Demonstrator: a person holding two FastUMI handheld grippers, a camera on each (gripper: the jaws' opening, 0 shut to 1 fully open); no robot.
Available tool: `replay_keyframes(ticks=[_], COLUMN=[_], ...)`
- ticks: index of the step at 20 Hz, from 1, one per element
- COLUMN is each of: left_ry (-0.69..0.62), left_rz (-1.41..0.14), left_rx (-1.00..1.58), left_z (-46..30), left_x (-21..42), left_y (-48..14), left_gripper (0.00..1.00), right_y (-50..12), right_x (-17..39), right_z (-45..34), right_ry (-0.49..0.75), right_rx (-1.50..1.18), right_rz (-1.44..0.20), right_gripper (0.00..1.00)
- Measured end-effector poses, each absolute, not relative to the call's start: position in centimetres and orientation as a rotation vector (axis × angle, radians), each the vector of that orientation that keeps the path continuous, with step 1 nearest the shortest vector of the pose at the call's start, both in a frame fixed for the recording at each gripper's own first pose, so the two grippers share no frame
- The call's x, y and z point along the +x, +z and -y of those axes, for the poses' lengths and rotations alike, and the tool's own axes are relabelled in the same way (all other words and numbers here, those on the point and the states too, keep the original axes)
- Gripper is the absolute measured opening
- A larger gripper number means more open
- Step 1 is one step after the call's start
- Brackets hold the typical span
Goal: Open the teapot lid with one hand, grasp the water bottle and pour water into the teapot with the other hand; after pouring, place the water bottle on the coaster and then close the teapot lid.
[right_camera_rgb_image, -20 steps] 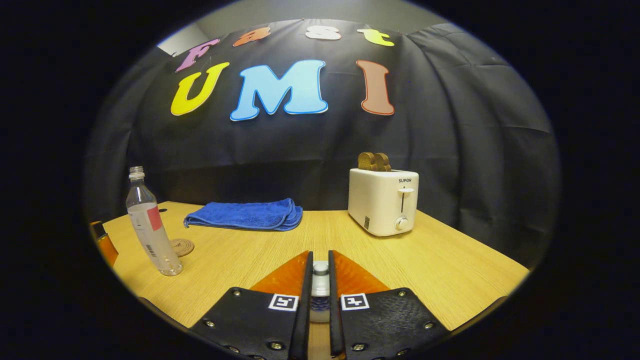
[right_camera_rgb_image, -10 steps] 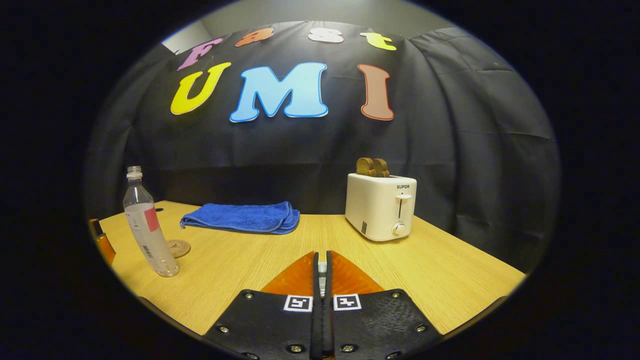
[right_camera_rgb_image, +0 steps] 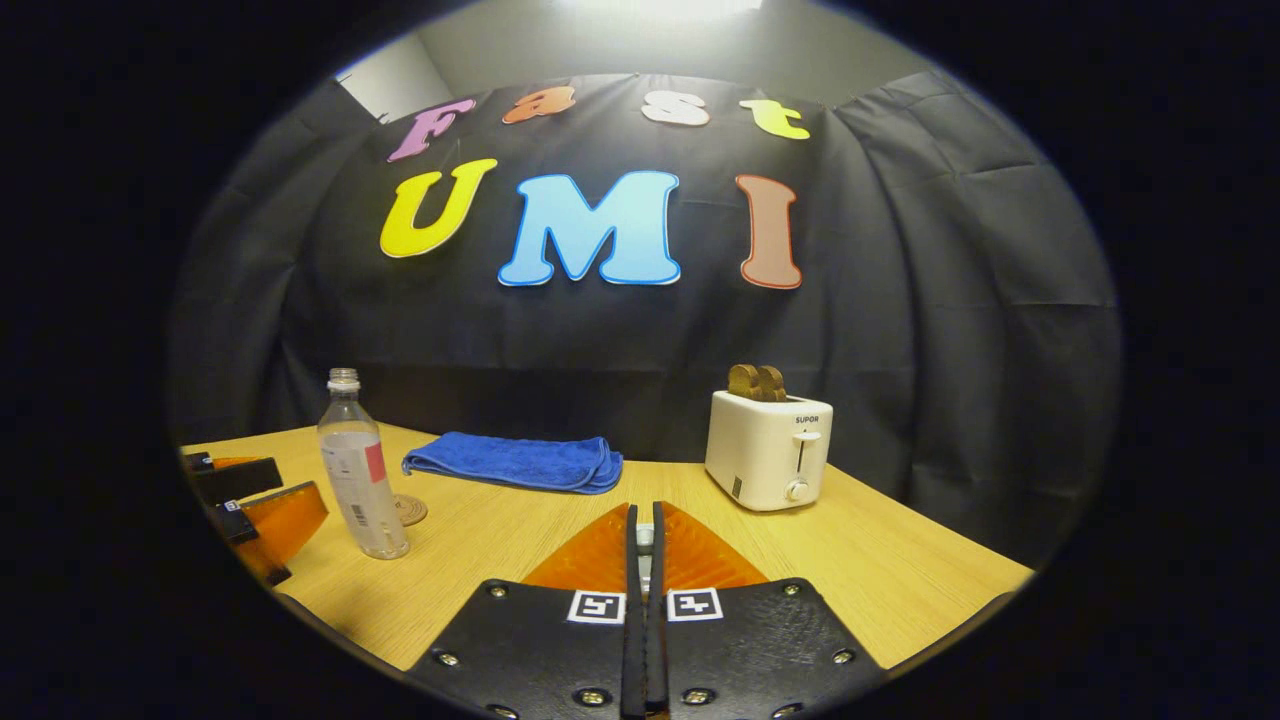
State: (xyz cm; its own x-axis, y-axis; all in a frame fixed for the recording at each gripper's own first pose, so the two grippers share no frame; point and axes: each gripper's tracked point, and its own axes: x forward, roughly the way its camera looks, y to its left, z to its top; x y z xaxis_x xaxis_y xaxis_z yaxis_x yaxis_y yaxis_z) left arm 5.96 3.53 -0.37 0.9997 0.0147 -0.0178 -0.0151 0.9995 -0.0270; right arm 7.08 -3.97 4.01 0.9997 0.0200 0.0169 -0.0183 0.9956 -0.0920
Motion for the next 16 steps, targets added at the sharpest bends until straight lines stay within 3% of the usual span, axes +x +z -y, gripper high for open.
replay_keyframes(ticks=[16], left_ry=[0.071], left_rz=[-0.043], left_rx=[-0.027], left_z=[-5.8], left_x=[13.7], left_y=[-0.8], left_gripper=[1.00], right_y=[2.8], right_x=[3.9], right_z=[3.8], right_ry=[0.059], right_rx=[-0.059], right_rz=[-0.005], right_gripper=[0.01])
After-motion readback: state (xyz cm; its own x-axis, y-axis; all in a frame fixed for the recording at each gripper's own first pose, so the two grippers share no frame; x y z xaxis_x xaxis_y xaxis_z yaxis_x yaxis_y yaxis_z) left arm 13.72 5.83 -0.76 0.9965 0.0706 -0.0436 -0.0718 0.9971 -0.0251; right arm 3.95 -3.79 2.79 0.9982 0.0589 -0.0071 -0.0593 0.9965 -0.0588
